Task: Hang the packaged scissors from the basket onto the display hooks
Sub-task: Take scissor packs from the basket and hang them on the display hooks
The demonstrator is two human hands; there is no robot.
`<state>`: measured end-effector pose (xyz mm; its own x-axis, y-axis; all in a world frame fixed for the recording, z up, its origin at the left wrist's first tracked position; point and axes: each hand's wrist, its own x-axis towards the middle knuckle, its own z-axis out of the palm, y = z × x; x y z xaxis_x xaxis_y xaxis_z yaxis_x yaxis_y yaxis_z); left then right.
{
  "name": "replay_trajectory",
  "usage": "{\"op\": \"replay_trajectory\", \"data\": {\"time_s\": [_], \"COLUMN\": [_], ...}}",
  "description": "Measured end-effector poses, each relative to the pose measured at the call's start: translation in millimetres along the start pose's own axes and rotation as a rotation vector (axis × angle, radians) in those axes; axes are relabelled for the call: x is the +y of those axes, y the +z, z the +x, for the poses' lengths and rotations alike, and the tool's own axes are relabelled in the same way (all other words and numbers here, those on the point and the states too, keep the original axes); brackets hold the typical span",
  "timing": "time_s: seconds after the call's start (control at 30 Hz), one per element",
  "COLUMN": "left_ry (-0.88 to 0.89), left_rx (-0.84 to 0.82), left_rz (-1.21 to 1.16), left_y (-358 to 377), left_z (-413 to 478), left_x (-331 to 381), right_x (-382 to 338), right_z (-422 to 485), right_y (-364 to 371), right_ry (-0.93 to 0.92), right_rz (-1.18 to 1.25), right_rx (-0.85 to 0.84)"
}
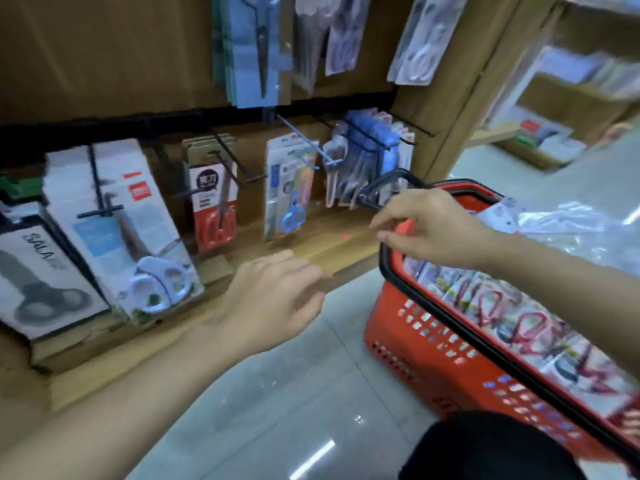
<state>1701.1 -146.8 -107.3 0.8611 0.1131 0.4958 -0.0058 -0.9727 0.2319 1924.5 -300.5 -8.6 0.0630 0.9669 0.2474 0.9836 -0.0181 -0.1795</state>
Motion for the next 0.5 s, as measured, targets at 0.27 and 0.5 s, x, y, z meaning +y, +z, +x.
{"op": "replay_trajectory", "data": {"time_s": [0.27,0.5], "left_ry": [0.173,0.162], "left_rx": [-0.026,-0.288], "left_rz": [-0.125,0.022], "left_y": [85.1,107.8], "left_z": [104.1,117.8], "left_x": [92.6,98.5], "right_x": [91.1,154.0], "right_z": [-137.5,-225.8], "right_y": [-18.9,10.9], "right_ry": [0.384,0.596], "right_rz": [-0.106,-0.200], "right_rx": [-0.141,-0.578]}}
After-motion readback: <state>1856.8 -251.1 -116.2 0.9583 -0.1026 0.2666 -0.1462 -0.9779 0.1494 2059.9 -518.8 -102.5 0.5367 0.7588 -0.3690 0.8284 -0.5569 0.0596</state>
